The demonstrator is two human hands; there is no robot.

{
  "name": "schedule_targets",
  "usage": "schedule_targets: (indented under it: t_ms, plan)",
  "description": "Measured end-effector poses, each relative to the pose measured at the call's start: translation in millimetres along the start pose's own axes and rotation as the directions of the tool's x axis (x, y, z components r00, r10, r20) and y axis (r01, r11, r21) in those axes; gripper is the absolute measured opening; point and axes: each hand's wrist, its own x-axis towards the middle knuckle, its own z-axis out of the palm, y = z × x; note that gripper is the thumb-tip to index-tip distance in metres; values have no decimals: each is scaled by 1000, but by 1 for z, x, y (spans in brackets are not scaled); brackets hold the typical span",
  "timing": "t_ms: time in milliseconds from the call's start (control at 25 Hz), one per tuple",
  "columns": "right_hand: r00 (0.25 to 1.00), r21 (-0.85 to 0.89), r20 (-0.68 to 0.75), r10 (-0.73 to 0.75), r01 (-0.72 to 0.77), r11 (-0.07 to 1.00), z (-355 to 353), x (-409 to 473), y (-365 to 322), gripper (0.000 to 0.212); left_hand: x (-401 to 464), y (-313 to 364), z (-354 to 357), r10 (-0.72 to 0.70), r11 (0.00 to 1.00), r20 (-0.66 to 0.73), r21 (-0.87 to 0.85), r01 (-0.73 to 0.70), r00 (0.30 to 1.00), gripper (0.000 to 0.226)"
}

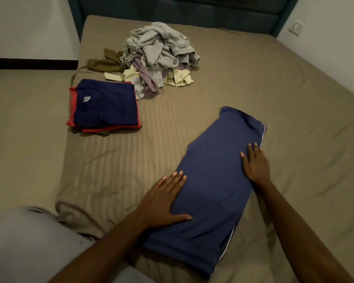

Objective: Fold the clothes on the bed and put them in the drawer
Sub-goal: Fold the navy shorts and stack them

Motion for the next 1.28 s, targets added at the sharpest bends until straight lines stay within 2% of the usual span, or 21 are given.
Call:
schedule_targets:
  t_ms: [80, 200, 320, 400, 480, 520, 560, 640, 760, 920, 1000, 1080, 1160, 1200, 1240, 1280]
  plan:
    - [997, -19, 21, -77, 77, 997, 2, -59, 12, 76, -25, -25, -21, 166, 986, 112, 14, -169, 980, 102]
    - [980, -67, -13, -199, 198, 978, -10, -139, 16, 57, -54, -54, -48, 270, 962, 236, -31, -271, 934, 99]
    - [923, -82, -47, -383, 378, 922, -35, -211, -5, 83, -64, -62, -52, 316, 949, 242, -83, -305, 917, 101]
    - [827, -96, -27, -562, 558, 825, -42, -240, -27, 79, -64, -58, -49, 364, 931, 277, -78, -357, 889, 106]
    - [687, -127, 83, -722, 726, 676, -30, -257, -41, 78, -64, -58, -48, 370, 919, 336, 5, -394, 866, 114]
    - [638, -116, 130, -759, 770, 627, -20, -265, -40, 81, -64, -58, -47, 364, 912, 345, 60, -407, 865, 115]
    - [628, -79, 155, -763, 777, 624, -13, -273, -36, 83, -64, -59, -45, 360, 903, 333, 110, -415, 872, 113]
    - [654, 8, 153, -741, 749, 663, -10, -284, -24, 84, -65, -61, -40, 384, 882, 259, 182, -435, 886, 101]
    - [641, 41, 146, -754, 757, 652, -24, -290, -21, 86, -59, -61, -33, 415, 871, 168, 210, -444, 894, 79]
    - [692, 27, 110, -714, 716, 698, -24, -273, -33, 86, -37, -58, -24, 414, 881, 122, 197, -430, 902, 75]
    - [688, 59, 53, -724, 721, 690, -13, -263, -31, 69, -30, -58, -17, 392, 919, 71, 8, -393, 917, 64]
    - [734, 231, -74, -675, 671, 704, -4, -251, -32, 57, -22, -59, -17, 300, 920, -4, -262, -290, 954, 56]
    - [888, 580, -136, -438, 430, 692, -16, -238, -44, 46, -6, -50, -33, 150, 893, -70, -417, -166, 986, 58]
    - [945, 727, -99, -313, 283, 625, -27, -226, -49, 40, 9, -40, -47, 78, 879, -66, -467, -100, 995, 54]
    - [974, 827, -82, -209, 183, 531, -41, -210, -56, 32, 29, -29, -63, 23, 844, -48, -535, -45, 999, 50]
    - [992, 867, -74, -101, 114, 484, -53, -188, -61, 27, 55, -16, -81, -27, 767, -34, -641, -1, 999, 50]
